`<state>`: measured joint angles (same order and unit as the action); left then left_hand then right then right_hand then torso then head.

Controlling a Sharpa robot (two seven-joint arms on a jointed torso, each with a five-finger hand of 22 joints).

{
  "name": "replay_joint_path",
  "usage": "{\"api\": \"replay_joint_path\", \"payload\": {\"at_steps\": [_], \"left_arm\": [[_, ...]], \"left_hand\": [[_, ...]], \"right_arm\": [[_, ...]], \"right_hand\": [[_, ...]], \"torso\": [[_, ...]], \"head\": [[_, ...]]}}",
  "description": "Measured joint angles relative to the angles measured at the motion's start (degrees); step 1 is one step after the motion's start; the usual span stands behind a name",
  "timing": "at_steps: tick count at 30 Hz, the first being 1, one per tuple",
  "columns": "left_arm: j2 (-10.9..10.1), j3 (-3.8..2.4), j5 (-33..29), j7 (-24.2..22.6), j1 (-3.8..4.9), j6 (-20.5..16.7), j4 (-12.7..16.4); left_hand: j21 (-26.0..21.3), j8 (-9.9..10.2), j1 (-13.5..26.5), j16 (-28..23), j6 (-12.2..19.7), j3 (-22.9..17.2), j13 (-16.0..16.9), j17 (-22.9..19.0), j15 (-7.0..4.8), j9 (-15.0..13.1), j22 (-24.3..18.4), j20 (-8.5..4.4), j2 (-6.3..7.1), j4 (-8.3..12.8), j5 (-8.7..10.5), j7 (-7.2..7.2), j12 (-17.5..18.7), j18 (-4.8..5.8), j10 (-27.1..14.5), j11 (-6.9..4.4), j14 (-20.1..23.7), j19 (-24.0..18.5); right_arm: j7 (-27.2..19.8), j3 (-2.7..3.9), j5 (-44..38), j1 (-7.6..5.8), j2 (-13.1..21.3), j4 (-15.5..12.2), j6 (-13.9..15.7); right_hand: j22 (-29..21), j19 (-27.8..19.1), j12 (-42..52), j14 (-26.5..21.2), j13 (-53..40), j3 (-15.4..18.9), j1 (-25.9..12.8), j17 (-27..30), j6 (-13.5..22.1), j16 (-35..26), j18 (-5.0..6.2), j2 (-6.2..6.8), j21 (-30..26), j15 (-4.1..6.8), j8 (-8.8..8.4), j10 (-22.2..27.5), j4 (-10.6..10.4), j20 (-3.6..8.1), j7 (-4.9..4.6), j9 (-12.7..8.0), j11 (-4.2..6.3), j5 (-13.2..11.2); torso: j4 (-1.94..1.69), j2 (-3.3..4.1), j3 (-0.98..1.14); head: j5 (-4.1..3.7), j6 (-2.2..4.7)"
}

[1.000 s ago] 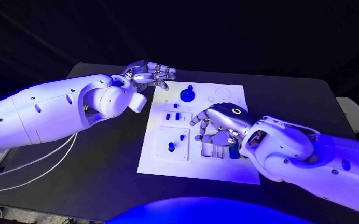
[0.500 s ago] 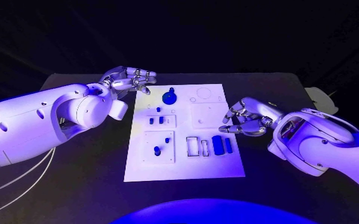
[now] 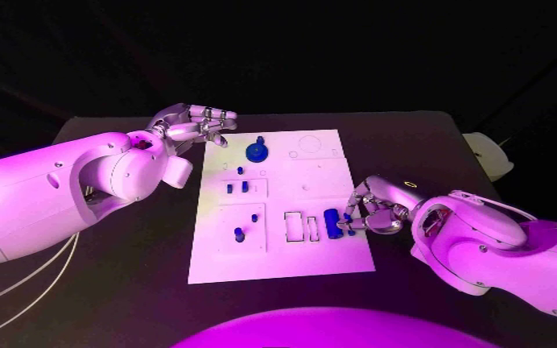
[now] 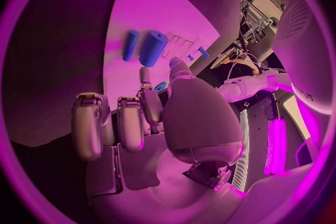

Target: Assemble the parts on the task board

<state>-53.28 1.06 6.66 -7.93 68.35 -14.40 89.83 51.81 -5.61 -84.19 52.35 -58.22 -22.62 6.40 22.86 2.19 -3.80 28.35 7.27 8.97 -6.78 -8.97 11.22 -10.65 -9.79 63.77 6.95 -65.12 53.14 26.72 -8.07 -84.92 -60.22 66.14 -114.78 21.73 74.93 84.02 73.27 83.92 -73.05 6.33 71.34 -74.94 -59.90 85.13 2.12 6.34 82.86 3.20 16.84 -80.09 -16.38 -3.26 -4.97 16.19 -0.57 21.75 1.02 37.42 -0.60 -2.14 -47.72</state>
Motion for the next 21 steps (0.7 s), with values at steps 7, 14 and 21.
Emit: {"api": "replay_joint_path", "payload": {"at_steps": [7, 14, 21], "left_arm": [[-0.11, 0.03, 0.00, 0.00, 0.00, 0.01, 0.07], [-0.14, 0.06, 0.01, 0.06, 0.00, 0.03, 0.10], [-0.25, 0.09, 0.01, 0.12, 0.00, 0.05, 0.11]], "left_hand": [[0.00, 0.00, 0.00, -0.22, 0.00, 0.00, 0.00, 0.00, 0.00, 0.00, -0.06, 0.00, 0.00, 0.00, 0.00, 0.00, 0.00, 0.00, 0.00, 0.00, 0.00, 0.00], [0.00, 0.00, 0.00, -0.22, 0.00, 0.00, 0.00, 0.01, 0.00, 0.00, -0.07, 0.00, 0.00, 0.00, 0.00, 0.00, 0.00, 0.00, 0.00, 0.00, 0.00, 0.00], [-0.23, 0.00, 0.25, -0.22, 0.00, 0.16, 0.04, 0.01, 0.00, 0.00, -0.07, 0.21, -0.25, -0.16, 0.00, 0.00, 0.00, 0.00, 0.00, 0.00, 0.00, 0.21]], "right_arm": [[2.39, 0.01, -3.26, 1.36, -2.30, 1.41, 0.02], [3.79, -0.02, -5.65, 2.31, -4.55, 2.94, 0.14], [4.56, -0.02, -7.21, 2.55, -5.87, 4.06, 0.23]], "right_hand": [[0.00, 0.00, 0.18, 0.00, -0.22, 0.07, 0.00, 0.01, 0.00, 0.00, 0.00, 0.00, 0.00, 0.00, 0.24, 0.00, -0.07, 0.00, 0.00, 0.30, 0.00, 0.24], [-0.01, 0.00, 0.76, 0.00, -0.73, 0.23, -0.30, 0.01, 0.00, 0.00, 0.00, -0.30, 0.00, -0.01, 0.45, 0.00, -0.23, 0.00, 0.00, 0.68, 0.00, 0.77], [-0.01, 0.00, 0.76, 0.00, -0.83, 0.47, -0.68, 0.01, 0.04, 0.00, 0.00, -0.68, 0.00, -0.01, 0.68, 0.00, -0.47, -0.01, 0.04, 1.03, 0.00, 1.10]], "torso": [[-0.04, 0.03, -0.01], [-0.05, 0.02, 0.01], [-0.04, -0.01, 0.03]], "head": [[-0.13, -0.13], [-0.08, 0.33], [-0.18, 0.30]]}}
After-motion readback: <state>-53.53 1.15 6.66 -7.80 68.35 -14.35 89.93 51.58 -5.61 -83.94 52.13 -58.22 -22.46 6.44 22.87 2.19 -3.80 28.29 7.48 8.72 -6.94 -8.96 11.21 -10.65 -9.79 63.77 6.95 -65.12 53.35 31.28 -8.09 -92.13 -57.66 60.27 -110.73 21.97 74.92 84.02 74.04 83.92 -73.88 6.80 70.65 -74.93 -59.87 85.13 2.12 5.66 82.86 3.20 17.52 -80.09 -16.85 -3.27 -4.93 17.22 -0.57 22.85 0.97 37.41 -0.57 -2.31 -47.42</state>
